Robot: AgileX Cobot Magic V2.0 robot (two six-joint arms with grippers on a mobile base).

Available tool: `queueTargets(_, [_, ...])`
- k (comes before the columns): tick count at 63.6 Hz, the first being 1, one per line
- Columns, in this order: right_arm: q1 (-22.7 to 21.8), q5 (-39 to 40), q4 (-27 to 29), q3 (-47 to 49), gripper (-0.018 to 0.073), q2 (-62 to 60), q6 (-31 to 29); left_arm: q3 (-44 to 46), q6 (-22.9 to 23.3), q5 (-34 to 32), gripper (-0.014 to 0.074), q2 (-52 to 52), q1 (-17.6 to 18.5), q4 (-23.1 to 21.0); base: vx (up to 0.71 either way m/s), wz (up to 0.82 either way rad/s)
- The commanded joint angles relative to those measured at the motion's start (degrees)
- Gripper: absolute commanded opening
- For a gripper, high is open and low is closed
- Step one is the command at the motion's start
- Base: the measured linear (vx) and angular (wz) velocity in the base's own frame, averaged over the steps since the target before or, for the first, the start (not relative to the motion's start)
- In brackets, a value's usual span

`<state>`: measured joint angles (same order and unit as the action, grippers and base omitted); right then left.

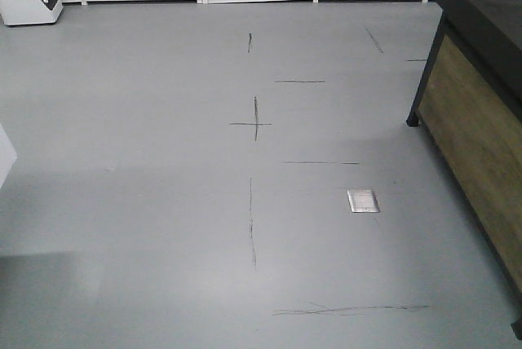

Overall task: Pick three apples into basket with both arms
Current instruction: 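Drive the base forward across the floor toward the fruit tables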

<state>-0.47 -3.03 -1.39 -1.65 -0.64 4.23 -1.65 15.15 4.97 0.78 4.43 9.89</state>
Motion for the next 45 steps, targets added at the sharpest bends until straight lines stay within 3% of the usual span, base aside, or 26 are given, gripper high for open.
queueTargets(1, [-0.04,4.58,-0.11,-0.73,-0.0009,0.29,-0.45,-0.96,0.5,-3.84,-0.0006,-0.47,0.23,0.01,0.06,0.11])
queueTargets(45, [-0.04,4.64,-0.11,-0.73,-0.0009,0.29,-0.45,-0.96,0.5,-3.84,-0.0006,-0.47,0.23,0.01,0.09,0.1])
